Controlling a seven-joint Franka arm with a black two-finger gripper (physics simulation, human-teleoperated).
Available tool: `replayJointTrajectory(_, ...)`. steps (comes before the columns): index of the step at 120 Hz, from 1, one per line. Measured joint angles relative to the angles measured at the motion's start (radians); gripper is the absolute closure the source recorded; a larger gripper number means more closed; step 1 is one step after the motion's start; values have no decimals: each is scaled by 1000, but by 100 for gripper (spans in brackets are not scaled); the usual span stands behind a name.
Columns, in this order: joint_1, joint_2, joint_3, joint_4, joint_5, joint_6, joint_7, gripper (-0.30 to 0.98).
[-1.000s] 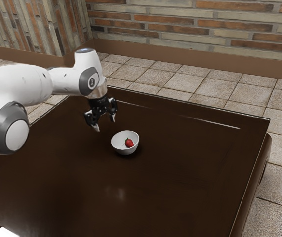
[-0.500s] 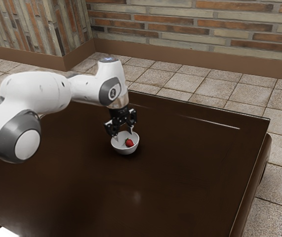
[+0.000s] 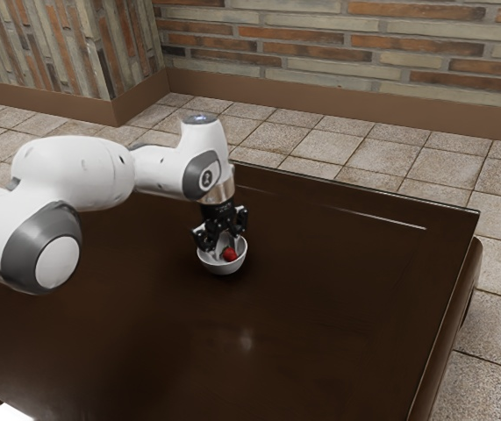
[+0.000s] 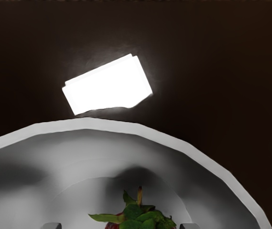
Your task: Take strawberry from the bowl
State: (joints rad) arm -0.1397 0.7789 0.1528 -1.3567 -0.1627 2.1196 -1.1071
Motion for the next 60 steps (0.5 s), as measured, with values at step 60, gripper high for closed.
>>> replayJointTrajectory(60,1,5,-1,0,3,10,23,61)
